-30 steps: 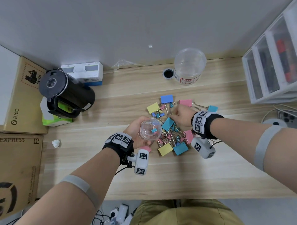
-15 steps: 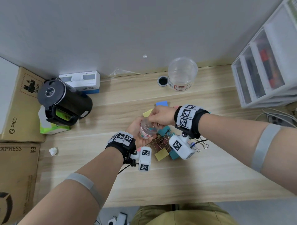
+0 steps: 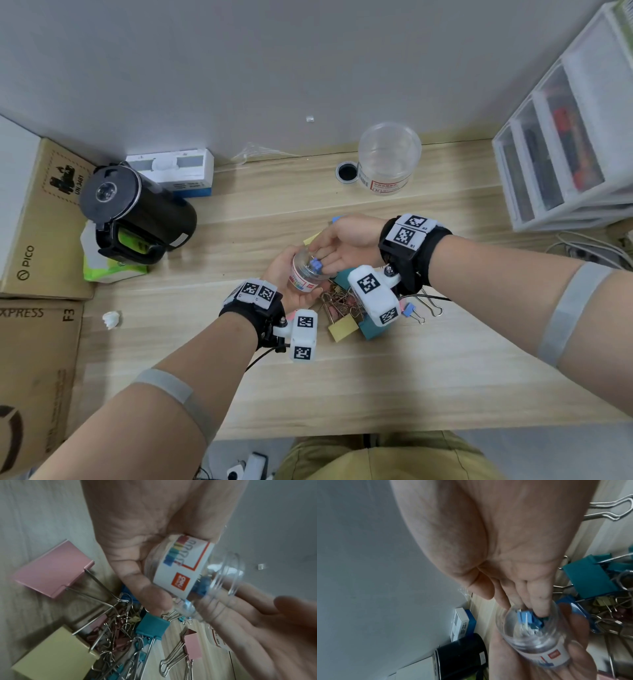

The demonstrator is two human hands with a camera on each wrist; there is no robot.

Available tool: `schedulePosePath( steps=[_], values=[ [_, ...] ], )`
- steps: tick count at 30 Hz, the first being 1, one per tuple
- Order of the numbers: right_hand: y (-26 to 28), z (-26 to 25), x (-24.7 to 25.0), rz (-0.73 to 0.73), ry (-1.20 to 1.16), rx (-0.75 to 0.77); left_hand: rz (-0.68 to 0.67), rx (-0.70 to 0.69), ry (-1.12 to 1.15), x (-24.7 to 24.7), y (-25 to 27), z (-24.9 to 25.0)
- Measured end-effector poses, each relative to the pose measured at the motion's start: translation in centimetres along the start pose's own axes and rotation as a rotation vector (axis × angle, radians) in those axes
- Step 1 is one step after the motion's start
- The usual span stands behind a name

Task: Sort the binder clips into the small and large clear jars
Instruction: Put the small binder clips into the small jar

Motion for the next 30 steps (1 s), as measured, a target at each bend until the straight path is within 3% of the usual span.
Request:
schedulePosePath(
  steps=[6, 9, 11, 14, 18, 21, 24, 30],
  values=[
    [-0.2, -0.4, 3.3, 0.059, -0.186, 0.034, 0.048, -0.027, 0.006, 1.0, -0.1, 0.1],
    [-1.7, 0.2, 8.8, 0.393, -0.268, 0.130, 0.056, -0.044, 0.041, 1.6, 0.0, 0.2],
    [-2.4, 1.5, 12.6, 0.645, -0.103, 0.160, 0.064, -0.057, 0.054, 2.3, -0.2, 0.3],
    [-3.0, 2.1, 15.1, 0.819, 0.419, 0.250, 0.076, -0.063, 0.076, 3.4, -0.5, 0.1],
    [-3.2, 0.6, 12.1, 0.759, 0.795, 0.501, 0.059, -0.055, 0.104, 4.4, -0.8, -0.1],
    [-3.5, -0.3, 10.1, 0.767, 0.981, 0.592, 0.050, -0.054, 0.102, 4.7, -0.9, 0.2],
    [-4.1, -0.5, 9.2, 0.782, 1.110, 0.578, 0.049, -0.049, 0.094, 4.9, -1.0, 0.3],
    [-4.7, -0.9, 9.8, 0.822, 1.152, 0.513, 0.051, -0.051, 0.063, 4.8, -1.2, 0.8]
  ],
)
Point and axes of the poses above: each hand's wrist, its own y-axis away from the middle knuckle, its own x-axis out of the back of the hand, z = x × y, the point moved 8 cm from there along -y, towards the middle knuckle, and after that the axes turned 11 degrees about z, right-handed, at the moved point
